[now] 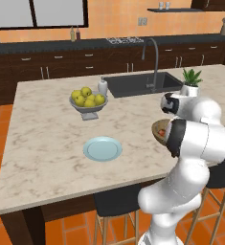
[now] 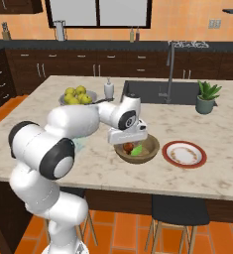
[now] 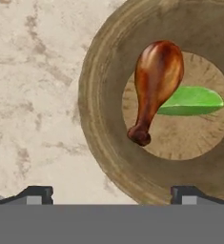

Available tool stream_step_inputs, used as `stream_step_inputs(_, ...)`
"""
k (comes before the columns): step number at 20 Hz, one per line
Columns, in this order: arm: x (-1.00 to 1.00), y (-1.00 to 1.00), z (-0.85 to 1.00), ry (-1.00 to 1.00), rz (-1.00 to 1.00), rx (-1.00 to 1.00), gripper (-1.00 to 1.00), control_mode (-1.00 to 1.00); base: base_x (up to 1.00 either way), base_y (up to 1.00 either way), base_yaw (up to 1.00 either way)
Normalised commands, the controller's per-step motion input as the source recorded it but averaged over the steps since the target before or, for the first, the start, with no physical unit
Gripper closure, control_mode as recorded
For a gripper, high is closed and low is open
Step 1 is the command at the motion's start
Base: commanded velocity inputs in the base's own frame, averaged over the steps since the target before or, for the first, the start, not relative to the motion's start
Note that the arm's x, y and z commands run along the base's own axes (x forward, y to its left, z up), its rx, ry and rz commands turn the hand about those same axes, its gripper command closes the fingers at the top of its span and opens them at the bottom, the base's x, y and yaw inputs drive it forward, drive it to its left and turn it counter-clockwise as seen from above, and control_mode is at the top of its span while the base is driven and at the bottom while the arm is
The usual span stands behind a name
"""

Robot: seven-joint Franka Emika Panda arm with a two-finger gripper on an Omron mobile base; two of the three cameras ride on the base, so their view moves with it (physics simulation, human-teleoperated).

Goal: Pick the chicken drumstick and lemon wedge from their plates and place them in the bowl. Then put the bowl in the fridge.

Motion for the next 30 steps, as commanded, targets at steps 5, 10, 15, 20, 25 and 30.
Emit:
stream_step_inputs(5,-0.96,0.1,0.05,0.02,-0.08,0.0,-1.0,-1.0,0.0,0.0,0.0)
stream_step_inputs(10,-0.11,-0.15,0.0,0.0,0.28,-0.12,-1.0,-1.0,0.0,0.0,0.0)
stream_step_inputs(15,0.0,-0.73,-0.11,0.0,0.44,-0.06,-1.0,-1.0,0.0,0.0,0.0)
stream_step_inputs(20,0.4,-0.68,-0.04,-0.02,0.64,0.02,-1.0,-1.0,0.0,0.0,0.0)
stream_step_inputs(25,0.82,-0.32,-0.06,-0.11,0.58,0.01,-1.0,-1.0,0.0,0.0,0.0)
stream_step_inputs(30,0.52,-0.03,-0.04,-0.15,0.43,0.0,-1.0,-1.0,0.0,0.0,0.0)
